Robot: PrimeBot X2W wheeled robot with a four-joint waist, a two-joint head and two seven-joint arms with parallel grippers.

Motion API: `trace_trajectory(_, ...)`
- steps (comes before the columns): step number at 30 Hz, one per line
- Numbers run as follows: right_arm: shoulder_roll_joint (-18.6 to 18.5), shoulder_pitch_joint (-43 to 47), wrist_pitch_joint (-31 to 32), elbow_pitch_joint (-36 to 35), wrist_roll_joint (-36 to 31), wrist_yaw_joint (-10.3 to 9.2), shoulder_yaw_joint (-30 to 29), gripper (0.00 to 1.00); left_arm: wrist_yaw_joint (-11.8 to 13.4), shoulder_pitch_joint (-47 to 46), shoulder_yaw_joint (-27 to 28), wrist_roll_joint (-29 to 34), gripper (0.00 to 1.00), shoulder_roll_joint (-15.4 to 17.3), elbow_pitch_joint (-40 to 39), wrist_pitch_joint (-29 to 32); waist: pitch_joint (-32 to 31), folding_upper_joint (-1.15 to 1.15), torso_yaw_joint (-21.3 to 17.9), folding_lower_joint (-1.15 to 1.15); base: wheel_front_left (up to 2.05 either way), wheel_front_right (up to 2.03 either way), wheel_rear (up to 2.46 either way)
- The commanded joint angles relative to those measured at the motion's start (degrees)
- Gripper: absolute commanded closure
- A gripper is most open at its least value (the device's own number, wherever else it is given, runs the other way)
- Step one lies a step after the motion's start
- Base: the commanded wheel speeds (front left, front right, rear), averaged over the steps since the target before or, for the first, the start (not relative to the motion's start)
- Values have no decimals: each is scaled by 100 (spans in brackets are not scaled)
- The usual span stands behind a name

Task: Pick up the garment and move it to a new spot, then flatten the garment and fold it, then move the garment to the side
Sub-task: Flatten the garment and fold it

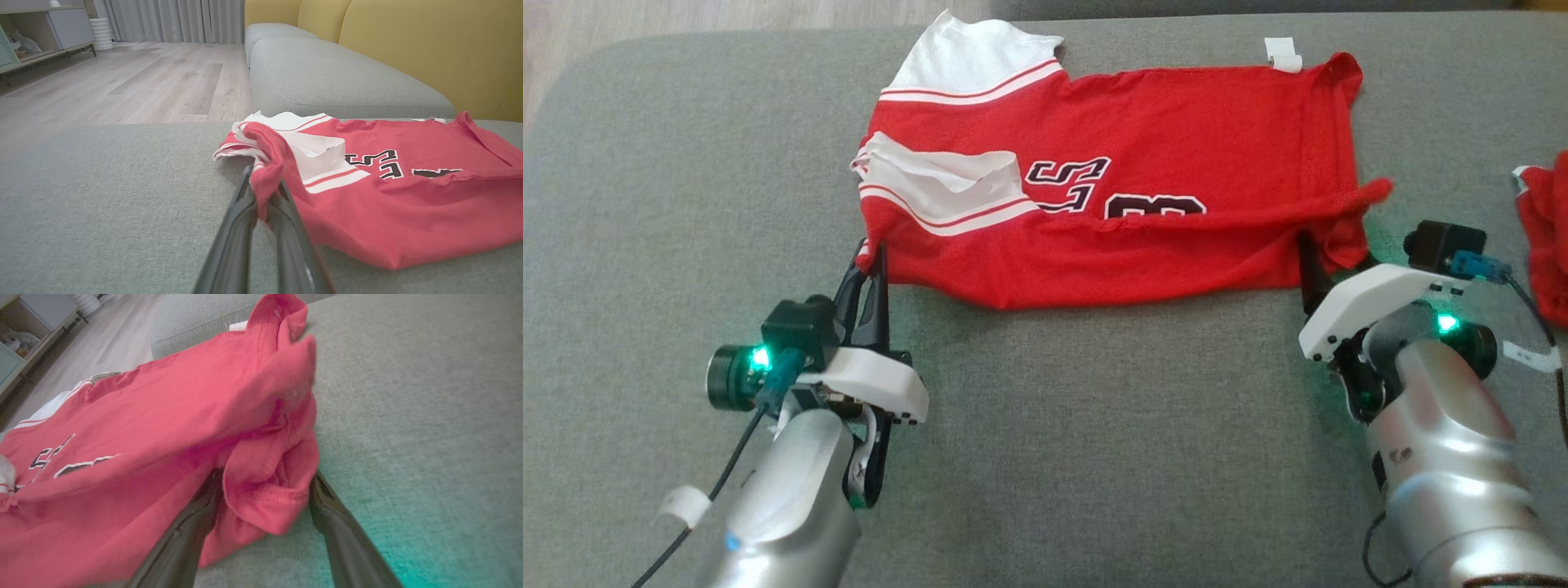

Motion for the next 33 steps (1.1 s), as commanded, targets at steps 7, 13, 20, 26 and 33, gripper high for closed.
trace_trajectory(7, -1, -399, 9, 620, -156, -4, 255, 100, 48, -123, 108, 19, 100, 173, -173, 20, -97, 0, -10, 0, 0, 0, 0)
trace_trajectory(13, -1, -316, -248, 868, 24, -4, 358, 100, 94, 35, 148, -23, 100, 308, -22, 7, -363, 0, -148, 0, 0, 0, 0)
trace_trajectory(20, -1, -25, -501, 856, 400, -4, 635, 100, 102, 366, 191, -116, 100, 493, 132, 75, -754, 0, -350, 0, 0, 0, 0)
trace_trajectory(26, 0, 676, -427, 583, 1060, -4, 1015, 100, 77, 1118, 150, -252, 100, 756, -74, 401, -1323, 0, -541, 0, 0, 0, 0)
trace_trajectory(33, -25, 1354, -107, 19, 1023, -4, 1123, 100, 223, 1999, -8, -216, 100, 1145, -1033, 964, -1487, 0, -660, 0, 0, 0, 0)
